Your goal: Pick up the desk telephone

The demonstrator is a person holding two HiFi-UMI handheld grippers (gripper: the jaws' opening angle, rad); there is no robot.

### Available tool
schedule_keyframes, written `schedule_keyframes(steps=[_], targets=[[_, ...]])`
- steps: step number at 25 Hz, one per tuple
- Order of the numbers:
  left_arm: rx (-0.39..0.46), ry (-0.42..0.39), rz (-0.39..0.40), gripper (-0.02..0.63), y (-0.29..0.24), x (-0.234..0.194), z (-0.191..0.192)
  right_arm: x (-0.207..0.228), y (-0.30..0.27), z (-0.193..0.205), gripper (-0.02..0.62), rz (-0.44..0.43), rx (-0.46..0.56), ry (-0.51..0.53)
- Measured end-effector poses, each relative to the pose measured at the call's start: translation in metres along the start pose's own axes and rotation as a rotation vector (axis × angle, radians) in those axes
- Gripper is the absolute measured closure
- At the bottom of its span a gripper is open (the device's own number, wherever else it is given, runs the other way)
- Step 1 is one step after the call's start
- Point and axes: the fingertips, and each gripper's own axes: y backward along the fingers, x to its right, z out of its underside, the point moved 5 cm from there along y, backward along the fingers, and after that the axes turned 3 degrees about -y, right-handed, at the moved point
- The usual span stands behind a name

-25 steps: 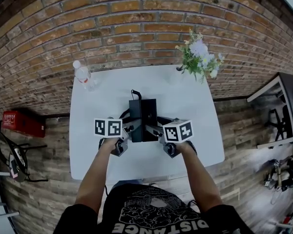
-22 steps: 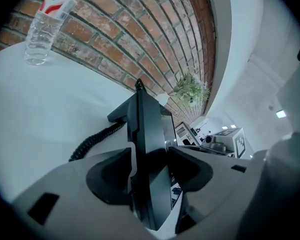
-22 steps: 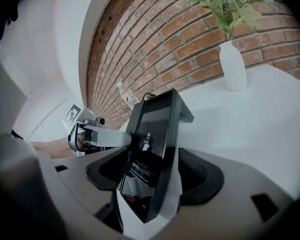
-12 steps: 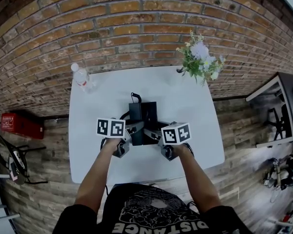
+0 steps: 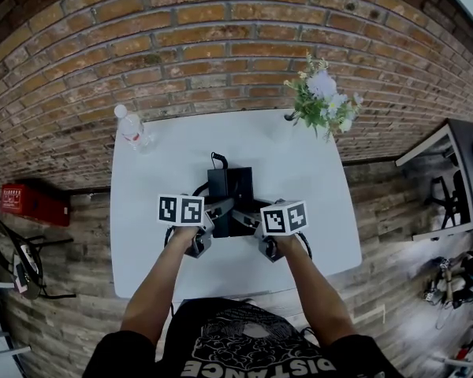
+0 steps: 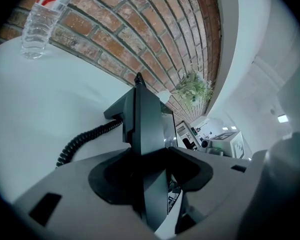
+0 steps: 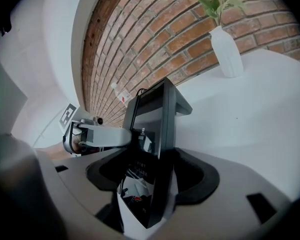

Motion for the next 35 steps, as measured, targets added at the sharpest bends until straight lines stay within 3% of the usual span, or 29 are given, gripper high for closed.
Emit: schedule_keyframes(steps=[6,24,35], targets=[[0.031,-0.016,-0.004,0.391,0.002,0.005,0.001,-0.001,0.004,0.000,0.316,-0.003,0.017,0.002],[0.183,-0.080,-0.003,0.391,0.041,0.048,-0.022,-0.046,0.035,-0.029,0.321,-0.021,0.112,0.159],[0.253,-0.200,-0.013,0.391,0.068,0.099,-0.039,-0.082,0.075,-0.048,0.321,-0.039,0.215,0.242]])
